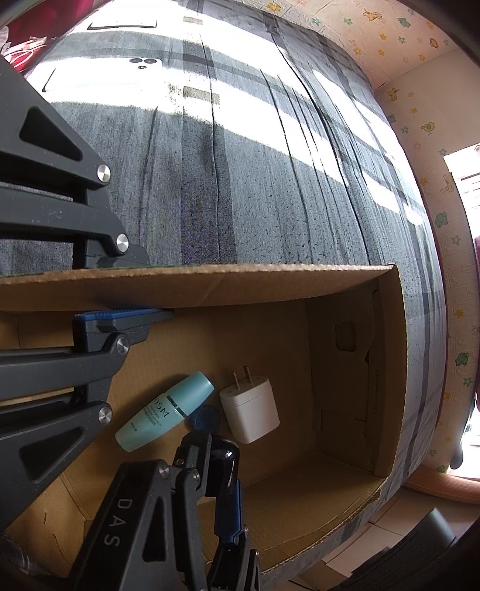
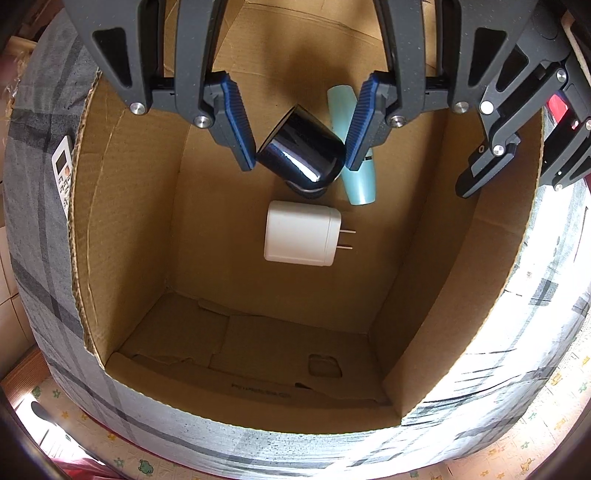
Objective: Organize rigid objects
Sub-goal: 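Carry the black cap into the box with the right tool, then open the right tool to release the black cap in the box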
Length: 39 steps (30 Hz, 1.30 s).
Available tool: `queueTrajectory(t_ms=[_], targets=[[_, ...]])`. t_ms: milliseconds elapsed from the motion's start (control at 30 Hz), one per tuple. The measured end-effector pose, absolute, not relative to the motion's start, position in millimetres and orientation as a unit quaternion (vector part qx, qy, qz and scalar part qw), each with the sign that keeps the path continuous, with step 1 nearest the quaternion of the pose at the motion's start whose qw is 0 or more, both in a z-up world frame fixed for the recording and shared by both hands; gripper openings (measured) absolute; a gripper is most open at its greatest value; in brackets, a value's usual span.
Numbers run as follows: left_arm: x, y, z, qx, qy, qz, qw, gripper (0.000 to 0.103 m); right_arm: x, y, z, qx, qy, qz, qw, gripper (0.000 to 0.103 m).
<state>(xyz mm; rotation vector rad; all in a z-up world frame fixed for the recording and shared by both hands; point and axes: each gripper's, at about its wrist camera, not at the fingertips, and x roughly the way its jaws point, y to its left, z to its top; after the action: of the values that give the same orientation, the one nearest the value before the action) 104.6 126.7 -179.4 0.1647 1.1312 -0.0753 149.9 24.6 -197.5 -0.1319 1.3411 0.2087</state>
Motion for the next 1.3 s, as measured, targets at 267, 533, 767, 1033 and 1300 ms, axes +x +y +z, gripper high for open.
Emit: queueTrajectory(t_ms=[267,533,767,1033,1300], targets=[[104.9,126.9,-179.2,0.079,0.535,-0.035,0.840,0.014,150.9,24.0,-198.4,-0.061,0.619,0.104,0.776,0.054],[105.2,126.6,-180.5,0.080,0.535,-0.035,0.840,0.014,148.9,22.8,-189.0,-0.061,0.612,0.107,0.781,0.056],[104.9,127.2,-180.6,0.078,0.535,-0.035,0.840,0.014,142.1,21.5,-173.7,-0.055,0.603,0.110,0.788,0.056],[104.0,125.9,-180.0,0.081,0.535,-0.034,0.840,0.014,135.7,18.5,-157.1,-0.052,0.592,0.107,0.797,0.056],[104.0,125.3,-179.6,0.082,0.535,-0.033,0.840,0.014,129.5,11.2,-136.6,-0.046,0.577,0.106,0.809,0.060]])
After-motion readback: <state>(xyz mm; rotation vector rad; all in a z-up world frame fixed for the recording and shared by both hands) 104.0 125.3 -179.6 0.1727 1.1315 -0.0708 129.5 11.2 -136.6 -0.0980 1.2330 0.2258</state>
